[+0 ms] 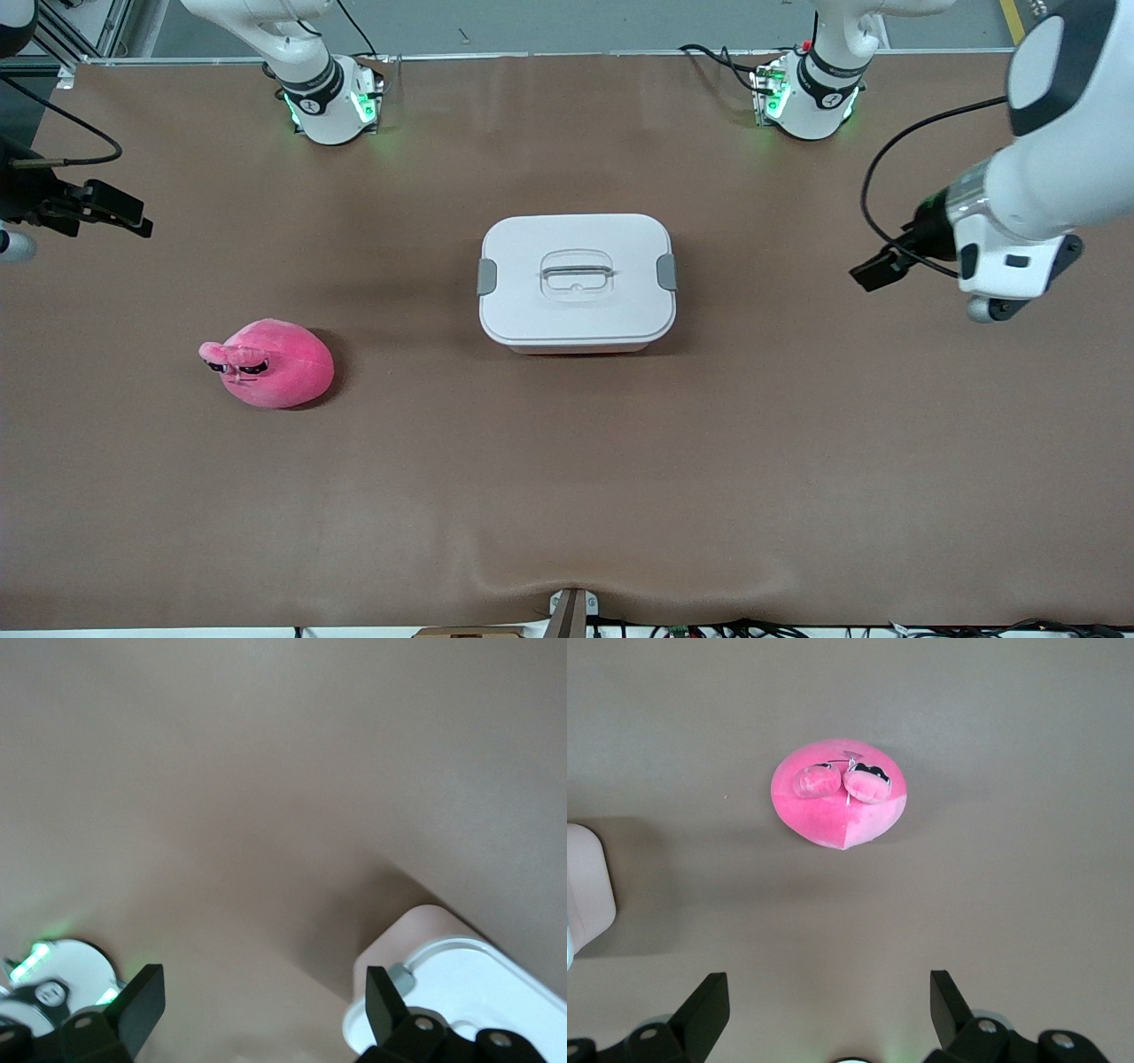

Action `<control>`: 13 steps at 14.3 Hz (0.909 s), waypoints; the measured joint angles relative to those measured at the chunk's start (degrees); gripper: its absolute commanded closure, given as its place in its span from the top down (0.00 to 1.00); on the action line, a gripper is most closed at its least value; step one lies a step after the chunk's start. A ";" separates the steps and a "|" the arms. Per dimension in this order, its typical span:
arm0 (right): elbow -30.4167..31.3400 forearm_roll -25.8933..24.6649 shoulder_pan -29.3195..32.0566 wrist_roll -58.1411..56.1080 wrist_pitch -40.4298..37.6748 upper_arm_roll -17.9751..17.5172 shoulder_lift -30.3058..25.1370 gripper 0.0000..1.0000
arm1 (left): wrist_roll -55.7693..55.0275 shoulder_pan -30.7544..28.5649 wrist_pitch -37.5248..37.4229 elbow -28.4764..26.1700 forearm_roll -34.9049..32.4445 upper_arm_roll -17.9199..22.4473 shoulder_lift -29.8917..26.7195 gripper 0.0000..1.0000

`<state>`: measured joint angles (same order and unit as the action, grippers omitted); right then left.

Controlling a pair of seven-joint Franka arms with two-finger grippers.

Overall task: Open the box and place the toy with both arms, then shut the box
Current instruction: 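Reach the left gripper to the lid handle while the right gripper reaches the toy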

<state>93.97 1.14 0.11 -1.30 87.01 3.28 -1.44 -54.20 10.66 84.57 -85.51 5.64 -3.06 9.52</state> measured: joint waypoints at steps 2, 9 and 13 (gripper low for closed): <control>0.00 0.00 0.00 0.00 0.51 -0.01 0.58 1.00 | -5.29 2.18 0.62 0.00 0.01 -0.07 0.42 1.00; 0.02 0.02 -0.04 0.00 3.74 -0.17 3.69 1.00 | -28.82 10.62 4.82 0.01 0.83 -0.15 3.13 1.00; 0.06 0.02 -0.12 -0.29 7.35 -0.35 6.25 1.00 | -43.20 15.18 8.50 0.06 0.84 -0.19 4.89 1.00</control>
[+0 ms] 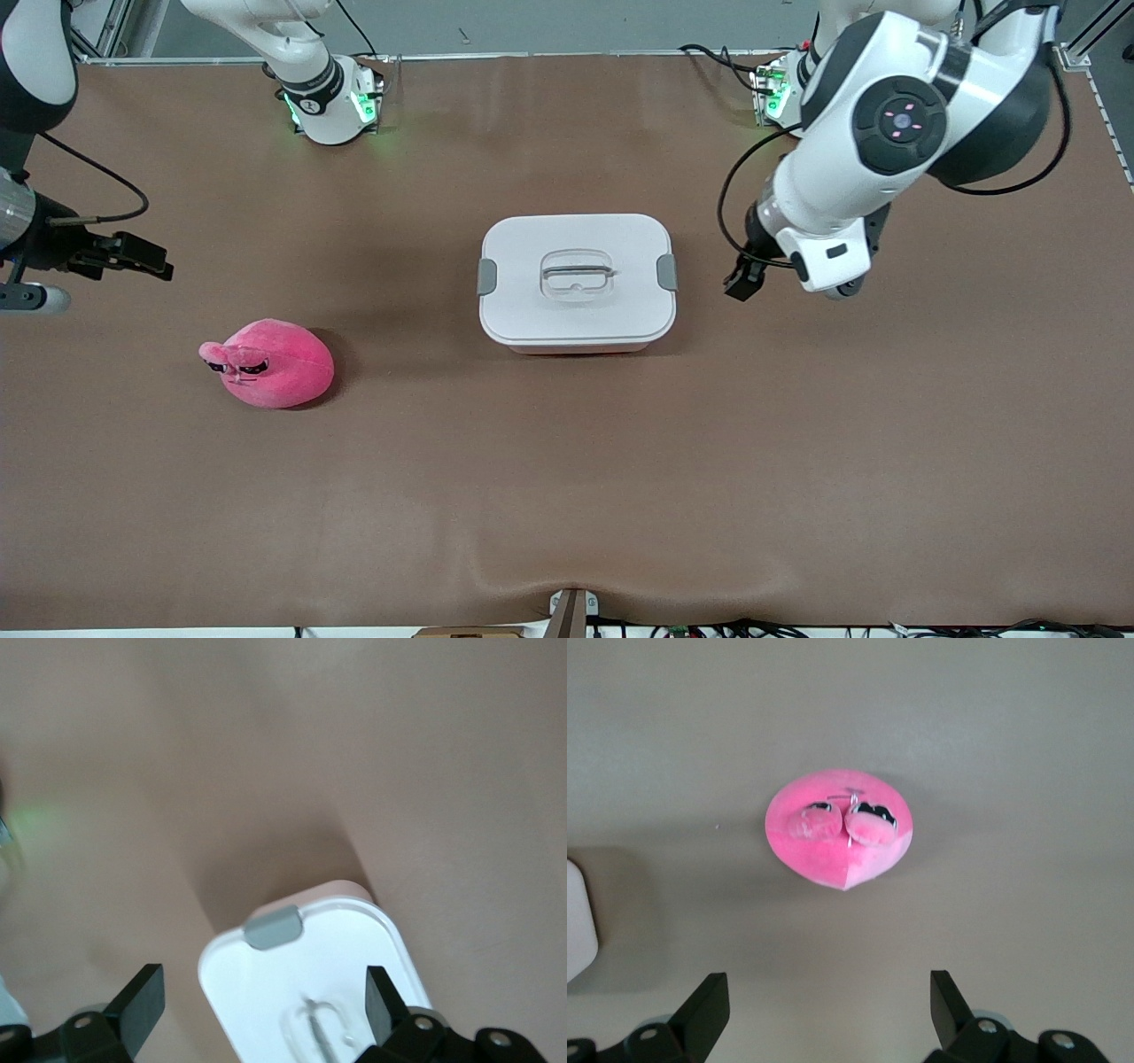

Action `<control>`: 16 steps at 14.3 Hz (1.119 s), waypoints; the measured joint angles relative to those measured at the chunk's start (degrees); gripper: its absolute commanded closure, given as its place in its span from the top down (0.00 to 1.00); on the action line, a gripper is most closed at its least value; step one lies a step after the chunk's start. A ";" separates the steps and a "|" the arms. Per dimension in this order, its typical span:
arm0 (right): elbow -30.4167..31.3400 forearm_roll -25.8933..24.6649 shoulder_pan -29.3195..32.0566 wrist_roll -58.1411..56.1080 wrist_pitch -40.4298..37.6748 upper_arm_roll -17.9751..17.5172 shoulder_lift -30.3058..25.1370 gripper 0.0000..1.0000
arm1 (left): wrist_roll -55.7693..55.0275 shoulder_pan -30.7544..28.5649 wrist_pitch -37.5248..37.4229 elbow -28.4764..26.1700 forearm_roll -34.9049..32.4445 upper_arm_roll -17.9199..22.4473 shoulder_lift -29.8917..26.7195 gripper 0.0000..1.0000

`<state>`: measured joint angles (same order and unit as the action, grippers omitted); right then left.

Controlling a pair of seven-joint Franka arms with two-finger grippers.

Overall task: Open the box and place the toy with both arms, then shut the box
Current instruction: 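Reach the left gripper to the lid handle while the right gripper reaches the toy, then grasp the lid handle with the left gripper while the right gripper grasps the toy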

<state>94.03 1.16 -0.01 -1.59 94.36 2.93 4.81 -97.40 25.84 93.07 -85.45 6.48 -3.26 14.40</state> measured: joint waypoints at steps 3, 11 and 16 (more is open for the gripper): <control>0.07 0.01 -0.54 -0.73 3.82 -0.11 2.34 1.00 | -9.61 3.08 3.97 0.03 0.00 -0.01 1.33 1.00; 0.26 0.01 -2.64 -0.86 13.00 -0.16 12.17 1.00 | -30.87 13.83 13.17 0.10 -4.78 0.02 7.40 1.00; 0.43 0.02 -2.71 -0.86 15.59 -0.14 16.41 1.00 | -38.24 17.75 17.54 0.14 -7.03 0.05 11.24 1.00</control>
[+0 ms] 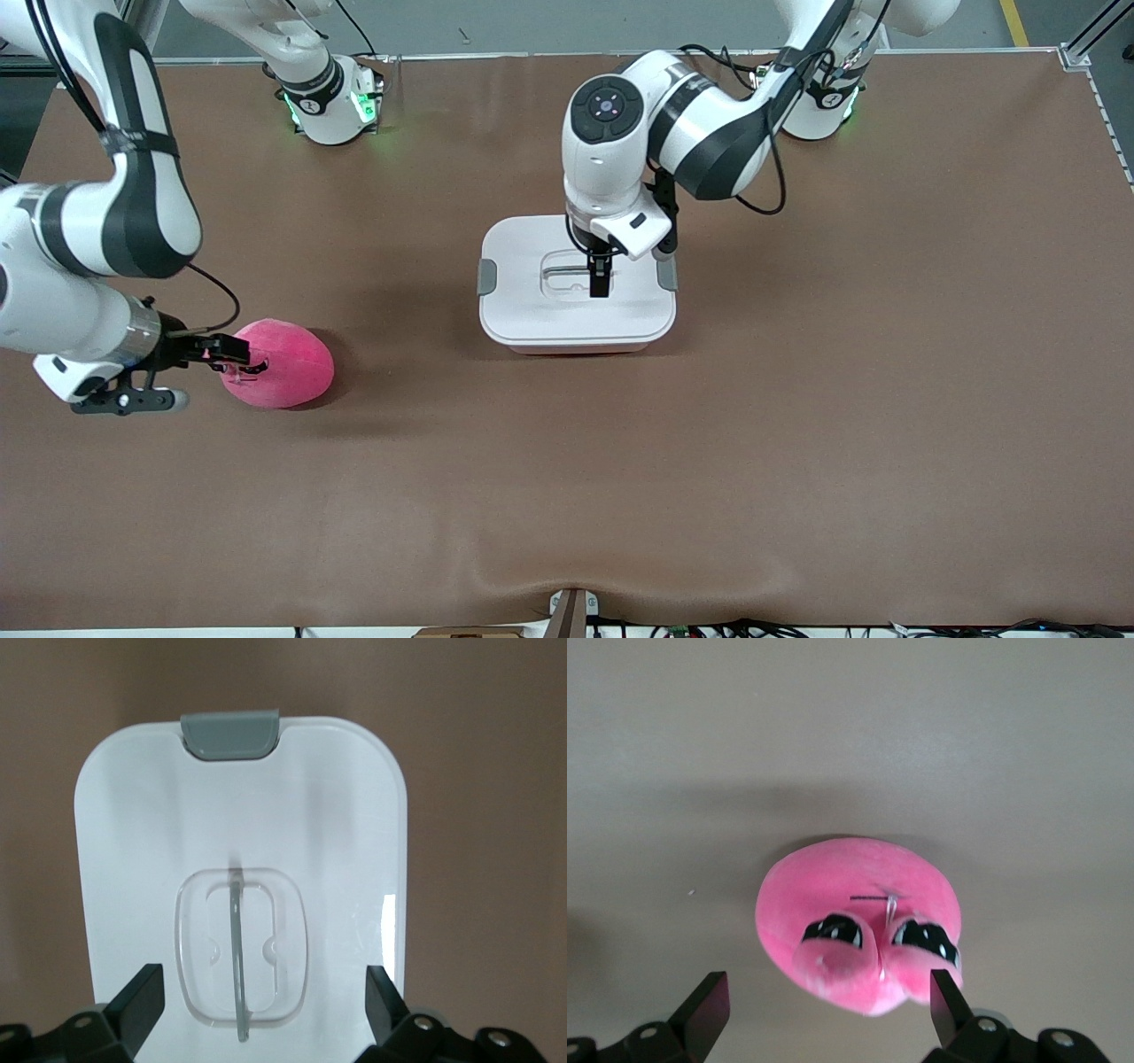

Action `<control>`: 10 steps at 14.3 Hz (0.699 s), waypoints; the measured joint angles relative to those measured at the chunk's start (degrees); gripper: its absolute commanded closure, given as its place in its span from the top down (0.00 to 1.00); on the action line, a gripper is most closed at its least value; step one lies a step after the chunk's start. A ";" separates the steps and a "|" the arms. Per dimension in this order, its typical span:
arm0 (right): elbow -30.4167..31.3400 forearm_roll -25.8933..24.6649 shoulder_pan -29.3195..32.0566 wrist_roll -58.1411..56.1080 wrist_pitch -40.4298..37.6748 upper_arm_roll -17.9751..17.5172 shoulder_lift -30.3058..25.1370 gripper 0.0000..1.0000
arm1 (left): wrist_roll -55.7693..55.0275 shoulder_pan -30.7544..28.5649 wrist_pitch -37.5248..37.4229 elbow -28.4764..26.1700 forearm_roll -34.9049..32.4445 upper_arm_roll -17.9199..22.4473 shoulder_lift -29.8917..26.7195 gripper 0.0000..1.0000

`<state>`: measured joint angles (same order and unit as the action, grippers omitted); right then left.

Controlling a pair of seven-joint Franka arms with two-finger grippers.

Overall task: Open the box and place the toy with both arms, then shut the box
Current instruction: 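Grasp the lid handle with the left gripper while the right gripper grasps the toy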

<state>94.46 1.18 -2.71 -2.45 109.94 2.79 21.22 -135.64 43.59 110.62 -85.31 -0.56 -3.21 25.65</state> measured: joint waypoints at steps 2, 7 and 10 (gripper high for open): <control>0.13 0.00 -0.32 0.00 0.90 -0.02 2.29 1.00 | -1.70 1.02 0.91 0.02 -0.28 0.00 1.36 1.00; 3.61 0.00 -1.02 0.00 4.90 -0.02 3.11 1.00 | -6.75 3.30 3.55 0.03 -2.86 0.00 3.87 1.00; 4.59 0.00 -1.02 0.00 4.70 0.01 2.95 1.00 | -6.90 3.30 3.63 -0.03 -2.87 0.11 4.29 0.97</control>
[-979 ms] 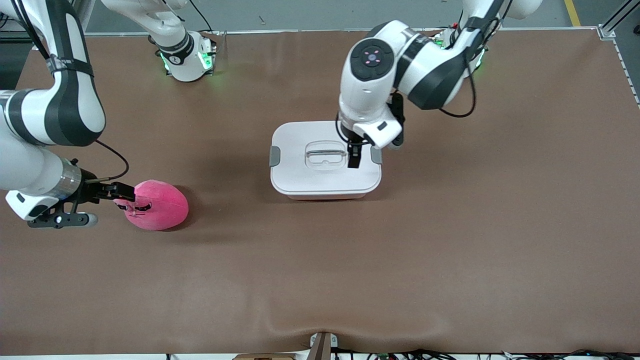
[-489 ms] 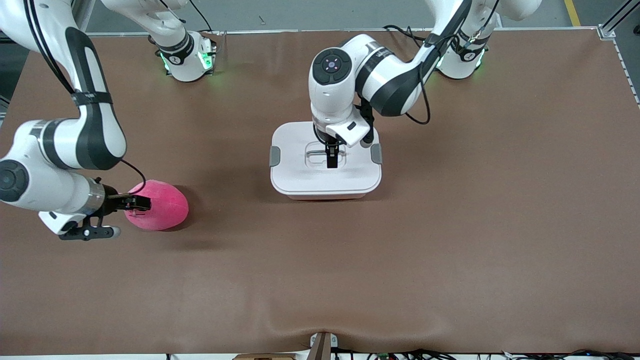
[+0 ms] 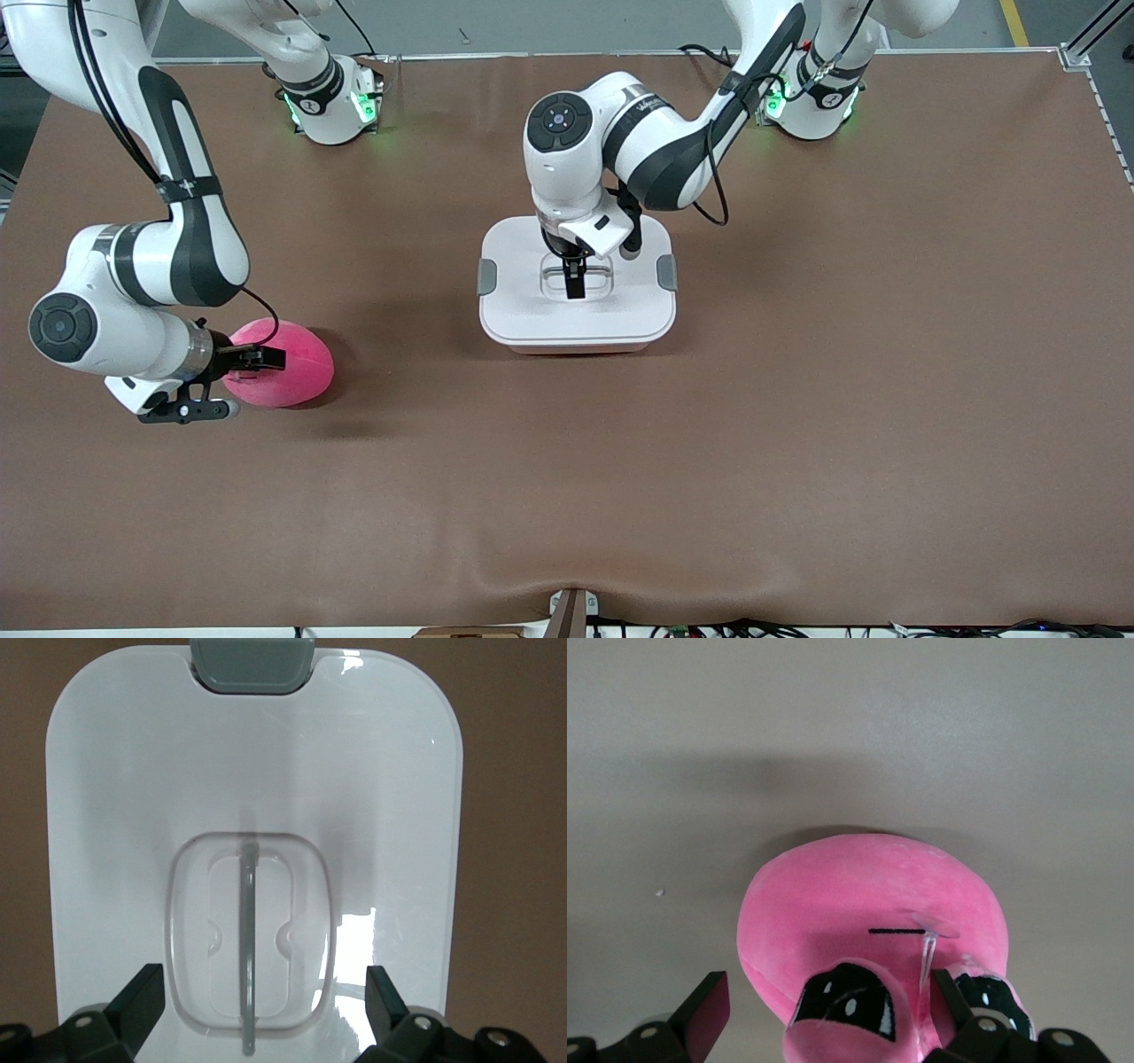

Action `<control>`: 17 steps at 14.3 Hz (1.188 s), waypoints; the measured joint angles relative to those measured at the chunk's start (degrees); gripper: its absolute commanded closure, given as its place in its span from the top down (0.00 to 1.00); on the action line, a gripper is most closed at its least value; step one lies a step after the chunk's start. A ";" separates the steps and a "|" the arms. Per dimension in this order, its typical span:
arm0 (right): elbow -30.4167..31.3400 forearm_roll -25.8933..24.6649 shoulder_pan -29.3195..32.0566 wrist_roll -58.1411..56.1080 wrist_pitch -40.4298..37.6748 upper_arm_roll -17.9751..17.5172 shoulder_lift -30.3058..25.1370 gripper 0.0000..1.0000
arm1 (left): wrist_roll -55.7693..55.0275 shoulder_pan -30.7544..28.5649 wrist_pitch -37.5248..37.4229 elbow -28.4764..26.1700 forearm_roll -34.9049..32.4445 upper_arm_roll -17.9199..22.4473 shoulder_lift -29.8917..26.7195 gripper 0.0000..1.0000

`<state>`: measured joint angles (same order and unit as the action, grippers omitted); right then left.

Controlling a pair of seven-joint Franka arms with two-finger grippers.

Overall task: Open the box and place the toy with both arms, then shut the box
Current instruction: 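Grasp the lid handle with the left gripper while the right gripper grasps the toy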

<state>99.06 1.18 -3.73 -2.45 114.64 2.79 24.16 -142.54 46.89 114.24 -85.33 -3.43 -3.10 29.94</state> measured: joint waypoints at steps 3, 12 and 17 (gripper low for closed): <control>0.01 0.00 -0.04 0.00 -1.45 -0.01 -0.20 1.00 | -0.51 0.27 1.15 -0.97 0.00 -0.01 0.65 0.96; 0.03 0.00 -0.83 0.00 -3.34 0.08 -1.93 1.00 | -1.52 1.05 3.18 -3.30 -0.28 -0.02 1.00 0.48; 0.98 0.00 -0.64 0.00 -3.63 0.38 -1.79 1.00 | -1.74 1.06 3.58 -3.30 -0.29 -0.01 0.96 0.32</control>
<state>100.04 1.18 -4.37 -2.45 111.01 3.17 22.37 -144.28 47.96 117.82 -88.63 -3.71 -3.11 30.90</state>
